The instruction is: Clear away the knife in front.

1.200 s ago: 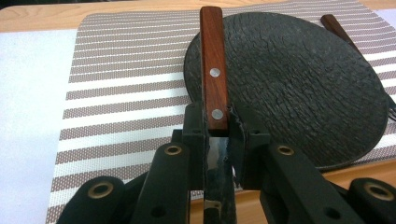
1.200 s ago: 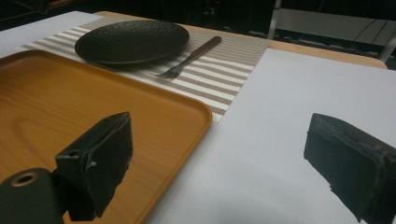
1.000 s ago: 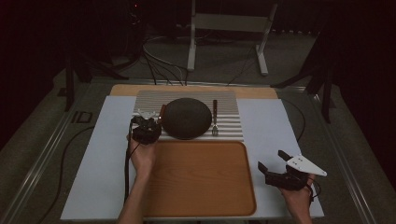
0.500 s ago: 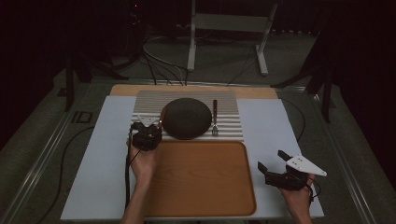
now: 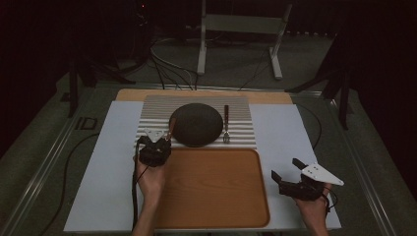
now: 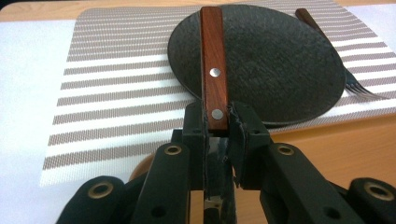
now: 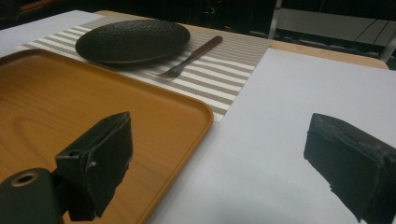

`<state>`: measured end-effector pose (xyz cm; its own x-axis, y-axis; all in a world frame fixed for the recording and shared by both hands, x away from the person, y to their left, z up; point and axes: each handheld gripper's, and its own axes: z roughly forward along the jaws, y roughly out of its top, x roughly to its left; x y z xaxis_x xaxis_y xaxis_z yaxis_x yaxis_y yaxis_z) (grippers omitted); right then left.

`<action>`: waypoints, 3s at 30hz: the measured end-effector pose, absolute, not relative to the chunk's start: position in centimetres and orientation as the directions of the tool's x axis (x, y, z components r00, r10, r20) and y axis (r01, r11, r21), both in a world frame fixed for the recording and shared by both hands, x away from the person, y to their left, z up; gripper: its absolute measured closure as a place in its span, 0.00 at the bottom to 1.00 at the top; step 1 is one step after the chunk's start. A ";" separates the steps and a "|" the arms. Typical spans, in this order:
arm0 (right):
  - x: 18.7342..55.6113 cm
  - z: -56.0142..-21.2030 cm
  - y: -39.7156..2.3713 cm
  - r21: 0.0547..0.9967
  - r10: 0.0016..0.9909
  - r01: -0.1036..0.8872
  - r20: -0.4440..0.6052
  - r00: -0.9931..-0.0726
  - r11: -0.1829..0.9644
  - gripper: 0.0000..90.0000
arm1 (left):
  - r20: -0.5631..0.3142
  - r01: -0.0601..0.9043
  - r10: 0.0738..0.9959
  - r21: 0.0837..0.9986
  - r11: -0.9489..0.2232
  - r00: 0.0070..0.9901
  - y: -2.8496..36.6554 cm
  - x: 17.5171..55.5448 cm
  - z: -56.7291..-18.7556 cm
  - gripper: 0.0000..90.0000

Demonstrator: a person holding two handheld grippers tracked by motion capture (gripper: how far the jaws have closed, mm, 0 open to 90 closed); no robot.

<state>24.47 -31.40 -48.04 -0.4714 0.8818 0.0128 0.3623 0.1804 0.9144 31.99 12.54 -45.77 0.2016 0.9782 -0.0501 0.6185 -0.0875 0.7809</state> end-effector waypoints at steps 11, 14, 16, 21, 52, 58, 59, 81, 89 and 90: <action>24.5 -48.0 -31.3 0.915 0.882 0.361 0.011 -0.472 0.181 0.09 | -0.056 0.620 0.981 0.781 -0.074 0.188 12.9 30.3 -46.4 0.87; 24.4 -48.0 -31.3 0.915 0.882 0.361 0.011 -0.472 0.182 0.09 | -0.056 0.621 0.981 0.781 -0.072 0.185 12.9 29.8 -46.7 0.87; 24.4 -48.0 -31.3 0.915 0.881 0.361 0.011 -0.472 0.182 0.09 | -0.061 0.623 0.982 0.779 -0.067 0.181 12.9 29.5 -46.8 0.87; 24.4 -48.0 -31.3 0.915 0.881 0.361 0.011 -0.472 0.182 0.09 | -0.069 0.626 0.983 0.778 -0.055 0.173 13.1 28.7 -47.3 0.87; 24.5 -48.0 -31.2 0.914 0.880 0.363 0.011 -0.474 0.184 0.09 | -0.083 0.670 0.988 0.742 -0.024 0.127 13.0 24.2 -50.2 0.87; 24.5 -48.0 -31.2 0.914 0.881 0.361 0.010 -0.473 0.184 0.09 | -0.080 0.680 0.991 0.733 -0.012 0.104 13.3 23.8 -50.7 0.87; 24.5 -48.0 -31.2 0.915 0.881 0.360 0.010 -0.474 0.184 0.09 | -0.080 0.682 0.992 0.732 -0.007 0.096 13.4 23.8 -50.8 0.87; 24.5 -48.0 -31.2 0.914 0.881 0.362 0.010 -0.474 0.184 0.09 | -0.068 0.701 0.997 0.713 0.026 0.033 14.1 23.2 -50.9 0.70; 24.5 -48.0 -31.2 0.914 0.880 0.362 0.011 -0.474 0.183 0.09 | -0.070 0.644 0.996 0.765 0.018 0.055 14.2 23.4 -49.3 0.35; 24.5 -48.0 -31.2 0.914 0.881 0.362 0.011 -0.474 0.183 0.09 | -0.074 0.634 0.995 0.773 0.010 0.074 14.2 23.6 -49.1 0.32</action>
<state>24.49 -31.22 -48.02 -0.4737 0.8806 0.0115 0.3617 0.1827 0.9142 23.58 14.24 -49.09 0.0739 0.9945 -0.0736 0.6338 0.0101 0.7734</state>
